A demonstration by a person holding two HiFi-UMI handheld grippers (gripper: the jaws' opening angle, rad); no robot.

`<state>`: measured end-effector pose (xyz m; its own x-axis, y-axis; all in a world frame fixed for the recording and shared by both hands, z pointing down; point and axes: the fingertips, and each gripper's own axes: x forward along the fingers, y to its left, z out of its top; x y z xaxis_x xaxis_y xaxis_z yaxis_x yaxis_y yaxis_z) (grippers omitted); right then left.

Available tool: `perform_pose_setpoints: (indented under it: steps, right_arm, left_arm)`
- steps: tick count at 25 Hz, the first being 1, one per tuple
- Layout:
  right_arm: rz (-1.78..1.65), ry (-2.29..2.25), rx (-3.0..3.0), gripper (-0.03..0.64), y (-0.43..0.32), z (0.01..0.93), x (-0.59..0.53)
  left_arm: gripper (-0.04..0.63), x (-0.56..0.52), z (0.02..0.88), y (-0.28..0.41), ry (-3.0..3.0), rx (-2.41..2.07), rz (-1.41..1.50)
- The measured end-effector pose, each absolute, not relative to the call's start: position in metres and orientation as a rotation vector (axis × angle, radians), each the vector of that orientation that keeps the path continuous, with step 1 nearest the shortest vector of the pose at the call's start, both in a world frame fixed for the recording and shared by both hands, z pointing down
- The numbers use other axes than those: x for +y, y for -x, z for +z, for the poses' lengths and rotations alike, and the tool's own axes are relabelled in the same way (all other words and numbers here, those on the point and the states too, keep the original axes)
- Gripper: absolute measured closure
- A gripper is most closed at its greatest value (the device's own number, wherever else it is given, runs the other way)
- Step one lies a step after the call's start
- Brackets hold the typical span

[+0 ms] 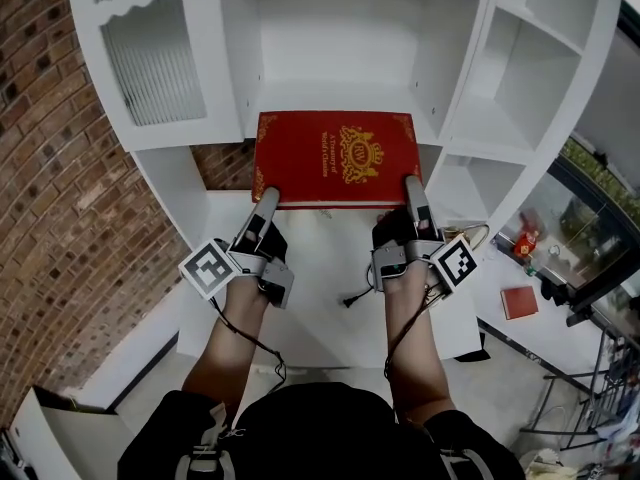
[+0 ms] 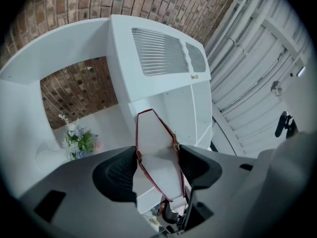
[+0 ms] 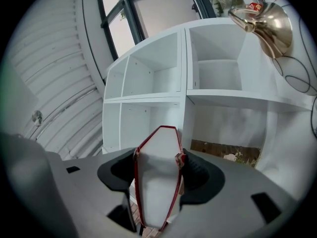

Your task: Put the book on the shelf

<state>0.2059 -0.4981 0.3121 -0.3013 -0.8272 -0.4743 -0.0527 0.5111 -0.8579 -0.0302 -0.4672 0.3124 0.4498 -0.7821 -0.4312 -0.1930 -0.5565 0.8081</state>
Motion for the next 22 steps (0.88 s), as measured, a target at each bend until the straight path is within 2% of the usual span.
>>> perform_pose_setpoints:
  steps: [11,22]
  right_arm:
    - [-0.909,0.820,1.729,0.336,-0.203,0.302,-0.534]
    - [-0.743,1.042,1.799,0.324,-0.215,0.293,-0.565]
  left_arm:
    - [0.314,-0.501,0.298,0.034,-2.055,-0.856,-1.107]
    - [0.307,-0.536,0.296,0.042,-2.250,-1.236,-0.897]
